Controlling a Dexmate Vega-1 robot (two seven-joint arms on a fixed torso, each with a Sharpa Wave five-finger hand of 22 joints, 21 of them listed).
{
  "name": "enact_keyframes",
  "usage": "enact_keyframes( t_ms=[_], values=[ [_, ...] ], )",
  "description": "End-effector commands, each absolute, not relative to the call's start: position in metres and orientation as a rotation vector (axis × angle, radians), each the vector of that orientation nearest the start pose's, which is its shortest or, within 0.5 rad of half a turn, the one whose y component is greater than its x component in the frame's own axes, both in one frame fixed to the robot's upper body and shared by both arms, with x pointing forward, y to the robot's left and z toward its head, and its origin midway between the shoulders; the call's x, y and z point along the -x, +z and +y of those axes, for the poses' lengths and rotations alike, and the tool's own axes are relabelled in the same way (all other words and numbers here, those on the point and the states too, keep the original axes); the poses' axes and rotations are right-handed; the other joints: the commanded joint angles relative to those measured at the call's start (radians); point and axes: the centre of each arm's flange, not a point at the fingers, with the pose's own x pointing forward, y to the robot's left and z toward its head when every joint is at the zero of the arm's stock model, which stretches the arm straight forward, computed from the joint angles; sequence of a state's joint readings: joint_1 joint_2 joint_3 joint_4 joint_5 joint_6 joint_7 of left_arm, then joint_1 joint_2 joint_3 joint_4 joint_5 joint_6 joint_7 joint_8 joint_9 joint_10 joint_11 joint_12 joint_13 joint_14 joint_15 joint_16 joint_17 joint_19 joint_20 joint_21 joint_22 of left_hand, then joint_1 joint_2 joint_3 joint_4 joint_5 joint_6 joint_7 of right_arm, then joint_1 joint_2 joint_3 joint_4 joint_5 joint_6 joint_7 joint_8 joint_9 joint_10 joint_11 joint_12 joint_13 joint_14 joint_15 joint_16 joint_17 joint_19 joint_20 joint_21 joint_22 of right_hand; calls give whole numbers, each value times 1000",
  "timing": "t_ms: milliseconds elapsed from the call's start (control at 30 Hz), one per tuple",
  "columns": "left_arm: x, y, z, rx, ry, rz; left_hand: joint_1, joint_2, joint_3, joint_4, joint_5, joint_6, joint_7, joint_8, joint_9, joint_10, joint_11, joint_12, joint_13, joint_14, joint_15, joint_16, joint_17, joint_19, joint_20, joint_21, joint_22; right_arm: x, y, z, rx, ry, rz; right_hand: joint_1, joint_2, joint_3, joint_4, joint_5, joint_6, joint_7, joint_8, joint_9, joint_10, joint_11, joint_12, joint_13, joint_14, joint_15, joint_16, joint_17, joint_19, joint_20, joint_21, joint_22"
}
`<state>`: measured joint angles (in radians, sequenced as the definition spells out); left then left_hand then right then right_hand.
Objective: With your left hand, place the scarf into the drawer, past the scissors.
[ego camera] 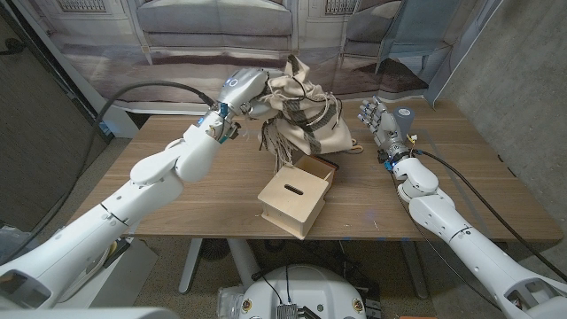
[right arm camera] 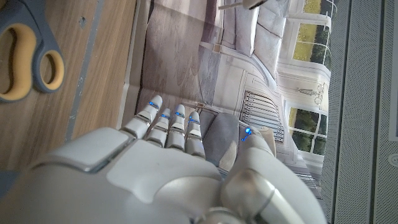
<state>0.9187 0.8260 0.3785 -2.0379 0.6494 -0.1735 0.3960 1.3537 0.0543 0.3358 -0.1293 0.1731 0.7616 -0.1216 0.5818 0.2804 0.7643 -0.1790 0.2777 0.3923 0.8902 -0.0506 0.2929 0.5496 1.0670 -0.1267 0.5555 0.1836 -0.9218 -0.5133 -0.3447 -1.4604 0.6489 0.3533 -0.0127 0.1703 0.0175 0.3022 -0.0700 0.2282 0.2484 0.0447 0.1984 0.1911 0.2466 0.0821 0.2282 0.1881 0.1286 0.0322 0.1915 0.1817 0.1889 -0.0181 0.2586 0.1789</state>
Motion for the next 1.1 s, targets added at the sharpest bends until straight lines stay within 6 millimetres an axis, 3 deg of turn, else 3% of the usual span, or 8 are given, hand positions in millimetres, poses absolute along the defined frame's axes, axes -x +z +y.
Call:
enact_keyframes(
  t_ms=[33, 533, 1100],
  values=[
    [-449, 98, 168, -1228, 99, -1458, -12, 27, -1, 1, 5, 97, 85, 4, 2, 10, -2, -4, 5, 85, -185, 5, 3, 1, -5, 12, 3, -615, -11, -273, -85, 231, -719, 5, 3, 2, -8, -1, 7, -2, 1, 3, 4, 0, -1, 5, 6, -2, -3, 3, 10, -4, -1, 5],
    [-452, 87, 155, -1227, -4, -1453, -12, 27, -4, 1, 5, 100, 82, 6, 1, 18, -3, -7, 10, 90, -185, 0, 6, -4, -5, 16, 3, -622, -9, -272, -93, 234, -711, 5, 3, 2, -9, -1, 6, -3, 1, 3, 5, 0, -1, 5, 5, -3, -4, 3, 11, -3, -5, 5],
    [-451, 77, 155, -1213, -50, -1423, -12, 26, -6, 0, 5, 104, 86, 7, -1, 24, -4, -12, 15, 97, -186, -4, 9, -6, -8, 22, 4, -627, -5, -269, -94, 244, -720, 4, 4, 1, -10, -1, 7, -1, 1, 3, 5, 1, -1, 5, 6, -2, -4, 3, 13, -3, -9, 5]
  ],
)
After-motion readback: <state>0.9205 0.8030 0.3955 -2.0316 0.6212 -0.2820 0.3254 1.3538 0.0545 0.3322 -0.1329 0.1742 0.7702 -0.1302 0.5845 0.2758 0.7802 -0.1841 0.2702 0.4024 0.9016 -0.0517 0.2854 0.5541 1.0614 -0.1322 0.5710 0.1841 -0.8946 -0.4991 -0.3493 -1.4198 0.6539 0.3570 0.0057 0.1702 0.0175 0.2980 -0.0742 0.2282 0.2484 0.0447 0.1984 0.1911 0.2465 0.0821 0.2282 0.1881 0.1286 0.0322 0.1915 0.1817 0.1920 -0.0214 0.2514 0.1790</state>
